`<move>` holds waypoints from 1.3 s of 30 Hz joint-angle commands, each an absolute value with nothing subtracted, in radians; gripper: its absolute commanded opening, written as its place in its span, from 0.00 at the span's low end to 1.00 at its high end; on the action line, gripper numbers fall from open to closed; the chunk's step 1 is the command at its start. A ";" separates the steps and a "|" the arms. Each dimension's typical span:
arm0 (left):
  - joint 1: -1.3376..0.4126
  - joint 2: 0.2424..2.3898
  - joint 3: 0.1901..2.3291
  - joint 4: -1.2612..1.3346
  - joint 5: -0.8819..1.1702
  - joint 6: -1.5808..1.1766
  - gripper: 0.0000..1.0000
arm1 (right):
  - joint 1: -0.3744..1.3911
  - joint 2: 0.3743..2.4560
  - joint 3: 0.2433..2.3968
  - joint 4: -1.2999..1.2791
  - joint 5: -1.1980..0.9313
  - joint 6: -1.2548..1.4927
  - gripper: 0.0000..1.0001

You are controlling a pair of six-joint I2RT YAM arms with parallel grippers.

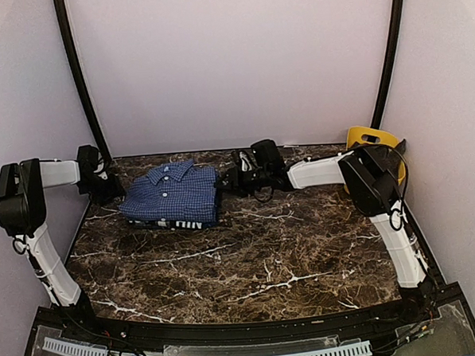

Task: Fold and stack the long sleeve shirts
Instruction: Place the square-folded shirt on the square-folded shirt, then smooth out the square-folded shirt at the corner of the board.

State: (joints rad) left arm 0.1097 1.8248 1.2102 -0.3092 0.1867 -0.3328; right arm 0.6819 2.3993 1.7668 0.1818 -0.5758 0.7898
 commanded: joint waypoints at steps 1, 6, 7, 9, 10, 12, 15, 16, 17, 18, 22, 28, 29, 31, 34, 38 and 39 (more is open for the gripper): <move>0.119 1.759 1.248 -0.309 0.100 -0.345 0.57 | 0.643 2.272 1.712 0.138 -0.541 0.714 0.46; 0.114 1.596 1.169 -0.202 0.220 -0.377 0.64 | 0.634 2.123 1.590 0.092 -0.511 0.627 0.49; 0.106 1.542 1.135 -0.187 0.266 -0.382 0.65 | 0.634 2.094 1.565 0.087 -0.515 0.615 0.49; 0.080 1.464 1.080 -0.142 0.315 -0.397 0.68 | 0.636 2.041 1.514 0.073 -0.531 0.591 0.50; 0.057 1.440 1.061 -0.111 0.328 -0.416 0.69 | 0.636 2.016 1.490 0.063 -0.536 0.578 0.50; 0.022 1.378 0.988 -0.060 0.364 -0.447 0.69 | 0.639 1.965 1.441 0.045 -0.535 0.550 0.50; -0.030 1.321 0.865 -0.016 0.366 -0.496 0.69 | 0.640 1.878 1.364 0.021 -0.520 0.520 0.50; -0.053 1.317 0.841 0.008 0.360 -0.518 0.69 | 0.640 1.857 1.342 0.014 -0.513 0.513 0.50; -0.062 1.315 0.792 0.025 0.357 -0.528 0.69 | 0.640 1.835 1.318 0.006 -0.507 0.506 0.51; -0.078 1.316 0.744 0.060 0.358 -0.544 0.69 | 0.640 1.815 1.303 0.004 -0.500 0.499 0.51; -0.097 1.358 0.636 0.144 0.350 -0.567 0.69 | 0.640 1.752 1.246 -0.026 -0.481 0.494 0.51; -0.100 1.454 0.568 0.196 0.311 -0.541 0.69 | 0.637 1.678 1.168 -0.076 -0.421 0.467 0.52; -0.099 1.458 0.565 0.208 0.321 -0.538 0.69 | 0.635 1.664 1.158 -0.095 -0.405 0.460 0.52; -0.098 1.447 0.558 0.232 0.334 -0.544 0.69 | 0.634 1.626 1.142 -0.150 -0.362 0.438 0.53; -0.100 1.362 0.554 0.240 0.333 -0.550 0.71 | 0.628 1.554 1.113 -0.244 -0.262 0.400 0.56; -0.099 1.212 0.576 0.193 0.292 -0.545 0.76 | 0.601 1.421 1.056 -0.369 -0.103 0.360 0.60; -0.100 1.159 0.590 0.169 0.270 -0.541 0.78 | 0.592 1.386 1.040 -0.390 -0.073 0.351 0.61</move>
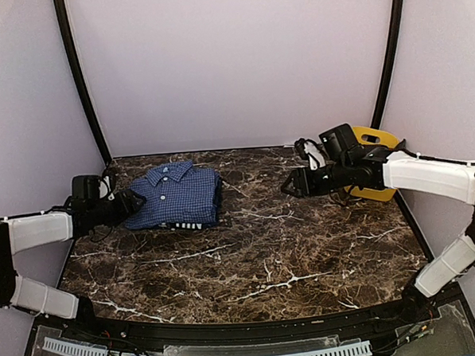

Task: Fold and stack the long sleeve shirts
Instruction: Smooth out the square-folded shirt at the corner of the board.

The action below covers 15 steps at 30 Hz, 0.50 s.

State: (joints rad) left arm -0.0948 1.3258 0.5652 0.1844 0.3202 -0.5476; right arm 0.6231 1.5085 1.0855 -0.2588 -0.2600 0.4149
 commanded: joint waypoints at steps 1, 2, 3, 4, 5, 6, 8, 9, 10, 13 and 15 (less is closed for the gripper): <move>-0.100 1.133 0.598 0.158 0.261 -0.531 0.81 | 0.580 1.345 1.027 -0.412 -0.043 0.345 0.64; -0.099 1.090 0.620 0.132 0.247 -0.521 0.85 | 0.570 1.306 1.015 -0.432 -0.011 0.341 0.66; -0.099 1.070 0.632 0.117 0.241 -0.502 0.87 | 0.558 1.269 1.004 -0.446 0.031 0.337 0.71; -0.101 1.037 0.658 0.091 0.234 -0.490 0.91 | 0.544 1.228 0.994 -0.459 0.066 0.331 0.75; -0.100 1.025 0.675 0.058 0.230 -0.466 0.92 | 0.531 1.192 0.985 -0.469 0.097 0.327 0.82; -0.102 1.004 0.710 0.040 0.217 -0.453 0.95 | 0.517 1.159 0.979 -0.475 0.121 0.322 0.89; -0.106 0.981 0.761 -0.009 0.190 -0.413 0.98 | 0.477 1.116 0.979 -0.492 0.139 0.313 0.98; -0.109 0.975 0.778 -0.044 0.164 -0.387 0.98 | 0.454 1.105 0.987 -0.505 0.137 0.305 0.99; -0.112 0.963 0.801 -0.053 0.153 -0.375 0.99 | 0.432 1.102 0.998 -0.520 0.131 0.295 0.99; -0.126 0.945 0.850 -0.081 0.112 -0.328 0.99 | 0.390 1.104 1.035 -0.541 0.124 0.262 0.99; -0.150 0.945 0.886 -0.104 0.073 -0.287 0.99 | 0.380 1.097 1.062 -0.534 0.123 0.245 0.99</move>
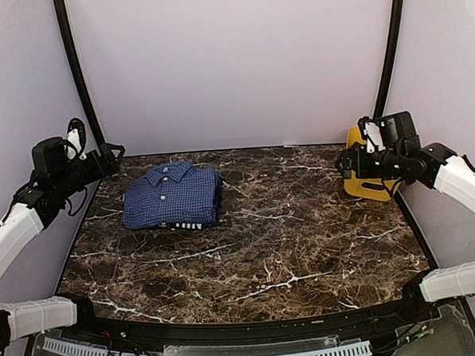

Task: Fold and stack the long sleeve shirts
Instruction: Smooth out the square-folded shirt at the corner of the board, then reset both arms

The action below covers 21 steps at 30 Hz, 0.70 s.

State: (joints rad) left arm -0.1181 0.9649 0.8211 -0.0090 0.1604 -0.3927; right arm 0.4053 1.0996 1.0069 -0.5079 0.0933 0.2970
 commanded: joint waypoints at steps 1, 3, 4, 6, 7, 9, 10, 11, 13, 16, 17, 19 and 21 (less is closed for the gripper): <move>-0.162 0.949 0.898 -0.114 0.056 -0.255 0.99 | 0.378 1.094 1.075 -0.532 0.125 0.239 0.99; -0.205 0.956 0.924 -0.133 0.000 -0.225 0.99 | 0.376 1.086 1.103 -0.522 0.126 0.225 0.99; -0.230 0.951 0.930 -0.131 -0.036 -0.223 0.99 | 0.375 1.081 1.117 -0.517 0.126 0.219 0.99; -0.267 0.929 0.921 -0.112 -0.075 -0.215 0.99 | 0.376 1.062 1.128 -0.494 0.122 0.207 0.99; -0.276 0.920 0.917 -0.103 -0.090 -0.211 0.99 | 0.375 1.052 1.131 -0.483 0.121 0.201 0.99; -0.308 0.891 0.903 -0.103 -0.152 -0.205 0.99 | 0.375 1.033 1.131 -0.466 0.129 0.199 0.99; -0.313 0.873 0.890 -0.102 -0.160 -0.205 0.99 | 0.375 1.026 1.129 -0.461 0.133 0.199 0.99; -0.319 0.862 0.881 -0.095 -0.170 -0.206 0.99 | 0.376 1.018 1.125 -0.457 0.133 0.198 0.99; -0.328 0.834 0.842 -0.082 -0.184 -0.207 0.99 | 0.375 0.992 1.102 -0.433 0.126 0.189 0.99; -0.331 0.818 0.828 -0.080 -0.198 -0.203 0.99 | 0.375 0.962 1.065 -0.404 0.126 0.186 0.99; -0.332 0.818 0.827 -0.081 -0.191 -0.203 0.99 | 0.376 0.955 1.058 -0.398 0.129 0.185 0.99; -0.333 0.820 0.828 -0.077 -0.181 -0.204 0.99 | 0.375 0.951 1.043 -0.394 0.142 0.181 0.99; -0.332 0.819 0.826 -0.077 -0.175 -0.206 0.99 | 0.375 0.952 1.036 -0.395 0.146 0.180 0.99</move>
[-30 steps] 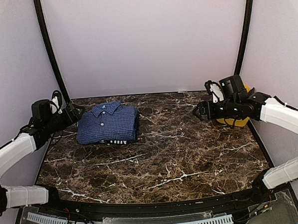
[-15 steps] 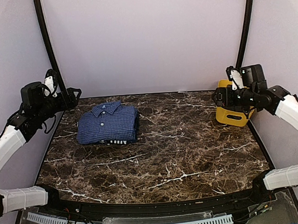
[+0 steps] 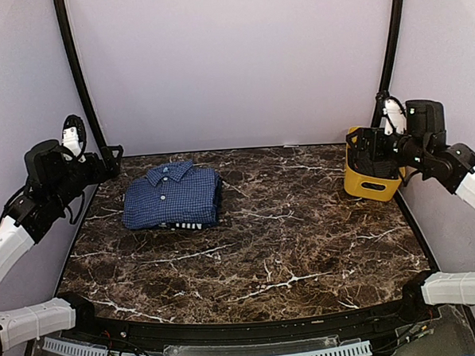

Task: Fold and stack the long sleeve shirts
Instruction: Reset both arms

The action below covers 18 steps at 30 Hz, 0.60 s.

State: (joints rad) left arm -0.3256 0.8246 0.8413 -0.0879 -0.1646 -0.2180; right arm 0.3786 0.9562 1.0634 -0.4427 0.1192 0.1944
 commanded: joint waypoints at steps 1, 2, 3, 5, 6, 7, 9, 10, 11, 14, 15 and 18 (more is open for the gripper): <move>-0.332 0.819 0.824 -0.076 -0.174 -0.207 0.99 | 0.375 0.954 1.033 -0.395 0.144 0.177 0.99; -0.332 0.820 0.823 -0.076 -0.175 -0.207 0.99 | 0.376 0.954 1.031 -0.392 0.143 0.177 0.99; -0.333 0.820 0.822 -0.077 -0.176 -0.207 0.99 | 0.376 0.955 1.031 -0.390 0.143 0.176 0.99; -0.333 0.825 0.822 -0.079 -0.174 -0.209 0.99 | 0.375 0.959 1.031 -0.389 0.142 0.174 0.99; -0.333 0.828 0.823 -0.080 -0.171 -0.209 0.99 | 0.376 0.960 1.030 -0.387 0.141 0.173 0.99; -0.333 0.830 0.824 -0.082 -0.169 -0.211 0.99 | 0.375 0.962 1.031 -0.387 0.140 0.173 0.99; -0.333 0.833 0.824 -0.082 -0.166 -0.213 0.99 | 0.375 0.962 1.027 -0.387 0.140 0.173 0.99; -0.333 0.832 0.824 -0.082 -0.166 -0.213 0.99 | 0.375 0.960 1.026 -0.385 0.141 0.173 0.99; -0.333 0.833 0.824 -0.081 -0.166 -0.214 0.99 | 0.376 0.960 1.025 -0.386 0.141 0.174 0.99; -0.333 0.831 0.822 -0.081 -0.166 -0.215 0.99 | 0.376 0.957 1.020 -0.383 0.140 0.175 0.99; -0.333 0.831 0.821 -0.081 -0.163 -0.216 0.99 | 0.376 0.957 1.018 -0.383 0.139 0.175 0.99; -0.332 0.831 0.817 -0.076 -0.158 -0.222 0.99 | 0.375 0.959 1.017 -0.384 0.136 0.175 0.99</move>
State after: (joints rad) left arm -0.3260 0.8349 0.8337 -0.0875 -0.1650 -0.2173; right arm 0.3782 0.9619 1.0290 -0.4332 0.1314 0.1837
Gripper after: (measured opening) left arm 0.989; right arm 0.986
